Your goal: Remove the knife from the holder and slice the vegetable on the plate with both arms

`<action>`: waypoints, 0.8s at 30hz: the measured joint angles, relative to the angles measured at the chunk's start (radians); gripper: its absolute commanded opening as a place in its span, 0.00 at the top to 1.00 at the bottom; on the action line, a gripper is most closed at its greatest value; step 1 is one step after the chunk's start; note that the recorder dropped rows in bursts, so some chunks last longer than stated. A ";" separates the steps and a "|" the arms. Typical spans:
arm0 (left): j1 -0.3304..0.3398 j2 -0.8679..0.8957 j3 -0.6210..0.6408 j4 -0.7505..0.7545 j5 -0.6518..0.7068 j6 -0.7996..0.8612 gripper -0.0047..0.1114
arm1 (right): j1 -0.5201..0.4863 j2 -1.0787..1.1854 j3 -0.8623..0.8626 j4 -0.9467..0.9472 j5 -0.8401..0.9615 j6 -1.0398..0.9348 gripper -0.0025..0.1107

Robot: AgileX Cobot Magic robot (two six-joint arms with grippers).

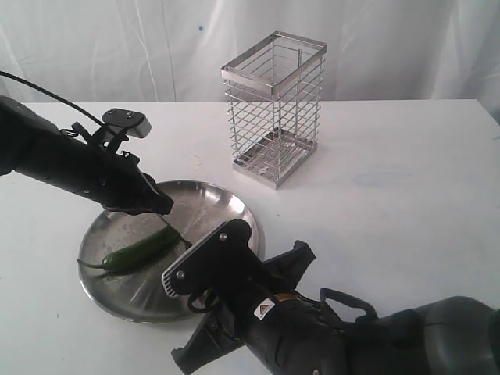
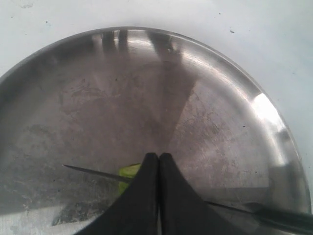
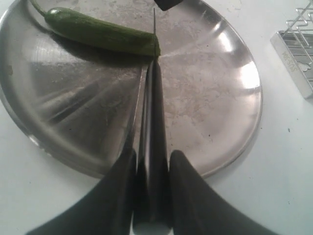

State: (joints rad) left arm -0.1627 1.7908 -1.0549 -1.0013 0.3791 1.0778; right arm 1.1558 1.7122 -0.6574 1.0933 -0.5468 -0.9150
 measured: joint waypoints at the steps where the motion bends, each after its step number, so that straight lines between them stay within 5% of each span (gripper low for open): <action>1: 0.000 0.000 0.000 0.000 0.000 0.000 0.96 | 0.000 0.000 -0.002 0.000 0.000 0.000 0.98; 24: 0.000 0.021 0.000 0.049 0.015 0.000 0.96 | 0.000 0.000 -0.007 0.000 0.020 -0.001 0.98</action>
State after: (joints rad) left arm -0.1627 1.8115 -1.0549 -0.9527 0.3939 1.0778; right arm 1.1558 1.7122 -0.6645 1.0933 -0.5266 -0.9163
